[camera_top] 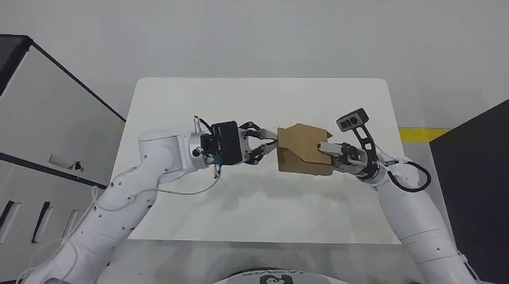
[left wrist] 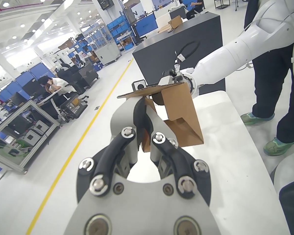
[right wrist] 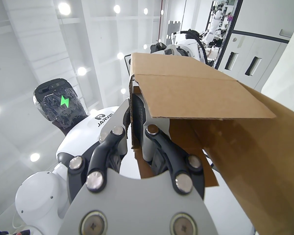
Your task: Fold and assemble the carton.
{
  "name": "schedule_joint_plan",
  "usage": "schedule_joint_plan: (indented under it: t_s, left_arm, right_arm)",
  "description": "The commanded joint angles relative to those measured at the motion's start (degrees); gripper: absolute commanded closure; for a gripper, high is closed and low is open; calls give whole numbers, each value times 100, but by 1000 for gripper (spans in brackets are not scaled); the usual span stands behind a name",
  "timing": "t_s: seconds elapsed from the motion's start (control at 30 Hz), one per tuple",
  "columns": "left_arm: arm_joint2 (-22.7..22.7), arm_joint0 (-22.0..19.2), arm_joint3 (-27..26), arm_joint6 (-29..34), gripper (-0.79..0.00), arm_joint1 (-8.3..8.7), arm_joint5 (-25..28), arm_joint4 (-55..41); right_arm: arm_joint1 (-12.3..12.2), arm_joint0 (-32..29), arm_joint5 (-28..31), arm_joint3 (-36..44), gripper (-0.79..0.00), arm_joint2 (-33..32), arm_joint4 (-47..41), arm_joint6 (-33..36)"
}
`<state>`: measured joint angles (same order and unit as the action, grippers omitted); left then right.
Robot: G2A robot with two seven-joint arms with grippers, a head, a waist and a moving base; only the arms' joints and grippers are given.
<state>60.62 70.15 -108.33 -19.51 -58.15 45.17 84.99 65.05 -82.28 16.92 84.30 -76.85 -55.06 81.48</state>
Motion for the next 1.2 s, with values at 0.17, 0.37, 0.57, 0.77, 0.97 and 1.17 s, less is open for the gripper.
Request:
schedule_joint_plan:
  t_s: [0.17, 0.37, 0.57, 0.77, 0.97, 1.17]
  left_arm:
    - [-86, -60, -28, 76, 0, -10, 35, 231]
    - [-127, -76, -154, 213, 0, -4, 7, 573]
    - [-166, -47, -206, 216, 0, -3, -11, 692]
    - [-188, -58, -185, 185, 0, -6, -7, 719]
    - [-128, -20, -209, 211, 0, 4, -47, 739]
    - [20, 13, -175, 273, 0, 13, -172, 618]
  right_arm:
    - [0, 20, 7, 11, 0, 6, 94, -15]
    - [-2, 39, -54, -3, 0, 19, 121, 3]
    - [-3, 55, -194, -39, 0, 42, 86, 39]
    - [0, 68, -337, -116, 0, 89, 66, 42]
    - [1, 77, -599, -183, 0, 105, -110, 91]
    - [10, 112, -765, -275, 0, 130, -282, 154]
